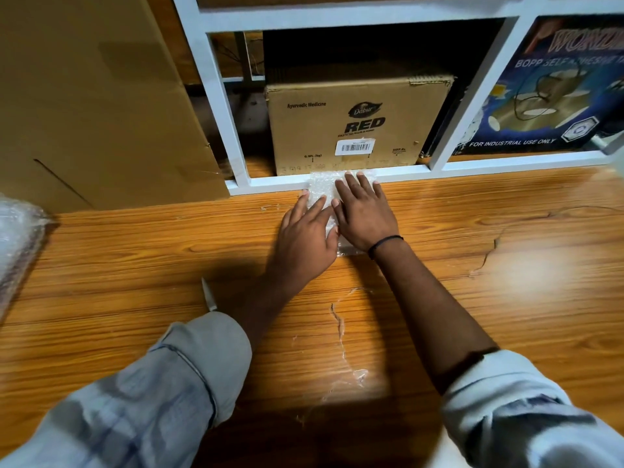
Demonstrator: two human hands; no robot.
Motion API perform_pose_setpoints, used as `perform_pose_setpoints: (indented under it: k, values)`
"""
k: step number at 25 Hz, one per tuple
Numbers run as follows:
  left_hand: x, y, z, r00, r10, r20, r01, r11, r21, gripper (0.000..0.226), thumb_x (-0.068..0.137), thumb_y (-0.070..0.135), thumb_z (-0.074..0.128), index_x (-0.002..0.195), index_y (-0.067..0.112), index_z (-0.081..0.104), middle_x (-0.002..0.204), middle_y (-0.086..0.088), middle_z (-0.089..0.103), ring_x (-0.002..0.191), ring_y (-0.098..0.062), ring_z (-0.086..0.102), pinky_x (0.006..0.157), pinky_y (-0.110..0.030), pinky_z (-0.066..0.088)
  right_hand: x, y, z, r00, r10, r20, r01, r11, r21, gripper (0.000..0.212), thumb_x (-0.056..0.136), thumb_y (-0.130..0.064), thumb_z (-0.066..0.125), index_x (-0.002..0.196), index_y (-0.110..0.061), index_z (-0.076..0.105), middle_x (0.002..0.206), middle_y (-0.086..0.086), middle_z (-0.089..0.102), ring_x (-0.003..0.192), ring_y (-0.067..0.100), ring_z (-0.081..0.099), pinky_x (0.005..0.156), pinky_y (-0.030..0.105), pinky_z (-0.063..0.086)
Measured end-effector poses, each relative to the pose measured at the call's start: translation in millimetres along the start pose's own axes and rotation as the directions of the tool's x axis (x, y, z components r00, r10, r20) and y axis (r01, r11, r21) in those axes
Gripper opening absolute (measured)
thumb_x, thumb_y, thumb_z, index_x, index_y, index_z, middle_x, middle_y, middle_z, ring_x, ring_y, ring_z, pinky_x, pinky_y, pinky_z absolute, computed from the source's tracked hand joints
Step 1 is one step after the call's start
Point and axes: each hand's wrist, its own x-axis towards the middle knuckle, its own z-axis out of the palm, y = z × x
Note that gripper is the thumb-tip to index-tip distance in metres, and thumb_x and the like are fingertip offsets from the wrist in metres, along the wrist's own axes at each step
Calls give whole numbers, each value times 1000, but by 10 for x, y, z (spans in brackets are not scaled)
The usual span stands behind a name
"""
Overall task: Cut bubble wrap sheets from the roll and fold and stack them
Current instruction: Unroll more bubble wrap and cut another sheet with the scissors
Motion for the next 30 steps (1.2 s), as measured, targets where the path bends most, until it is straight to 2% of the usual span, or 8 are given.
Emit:
perform_pose_setpoints:
  k: [5, 8, 10, 13, 17, 19, 23, 30]
  values:
    - [-77, -38, 2, 999, -20, -41, 19, 1000, -14, 55, 101, 34, 41, 153, 18, 45, 164, -3, 37, 156, -24, 20, 123, -48, 25, -118, 26, 78, 997, -45, 59, 47, 998, -39, 66, 108, -50, 13, 164, -17, 23, 173, 9, 15, 160, 30, 4, 129, 51, 0]
    - [9, 6, -41, 1000, -9, -6, 9, 1000, 12, 55, 107, 35, 33, 159, 16, 34, 168, -3, 29, 158, -26, 11, 125, -47, 17, -195, 17, 111, 994, -60, 91, 64, 997, -45, 81, 97, -56, -2, 165, -18, 17, 173, 7, 10, 161, 29, 0, 129, 50, -3]
    - [85, 5, -58, 998, 12, 56, -16, 997, 75, 57, 109, 34, 33, 163, 17, 24, 171, -2, 18, 159, -28, -1, 127, -47, 10, -224, 18, 153, 992, -56, 112, 62, 997, -51, 76, 100, -55, 1, 166, -19, 12, 174, 7, 6, 161, 28, -3, 129, 49, -4]
    - [164, -64, -21, 989, 19, 148, -45, 985, 169, 62, 108, 36, 32, 165, 18, 13, 173, -2, 6, 158, -31, -12, 127, -47, 1, -253, 31, 231, 993, -52, 110, 58, 997, -51, 65, 109, -50, 15, 166, -20, 8, 174, 6, 3, 160, 27, -6, 129, 49, -5]
    - [160, -131, 66, 976, -17, 218, -26, 981, 190, 62, 110, 42, 24, 165, 18, 9, 173, -3, 2, 157, -34, -15, 128, -49, -3, -274, 40, 295, 992, -60, 109, 68, 995, -74, 71, 103, -54, 3, 166, -21, 7, 174, 5, 3, 160, 27, -7, 129, 48, -6]
    - [161, -144, 65, 971, -20, 237, -20, 986, 166, 62, 110, 44, 22, 165, 18, 8, 173, -3, 1, 157, -33, -15, 128, -48, -3, -276, 41, 306, 992, -56, 111, 65, 995, -77, 67, 107, -52, 9, 166, -21, 7, 174, 5, 2, 160, 26, -8, 129, 47, -6]
    - [131, -125, -16, 972, -24, 232, -6, 991, 130, 62, 111, 45, 22, 165, 17, 9, 173, -3, 1, 157, -32, -15, 128, -48, -2, -272, 46, 238, 991, -65, 113, 72, 995, -64, 64, 110, -49, 16, 166, -19, 7, 174, 6, 2, 160, 26, -8, 129, 47, -7]
    - [-20, -82, -274, 986, -54, 157, 46, 997, 54, 61, 111, 44, 26, 165, 19, 10, 173, -1, 0, 158, -31, -12, 128, -48, -1, -384, -169, 66, 996, -60, -60, 61, 998, 1, 73, 103, -51, 9, 163, -12, 24, 171, 12, 19, 160, 30, 5, 129, 50, -5]
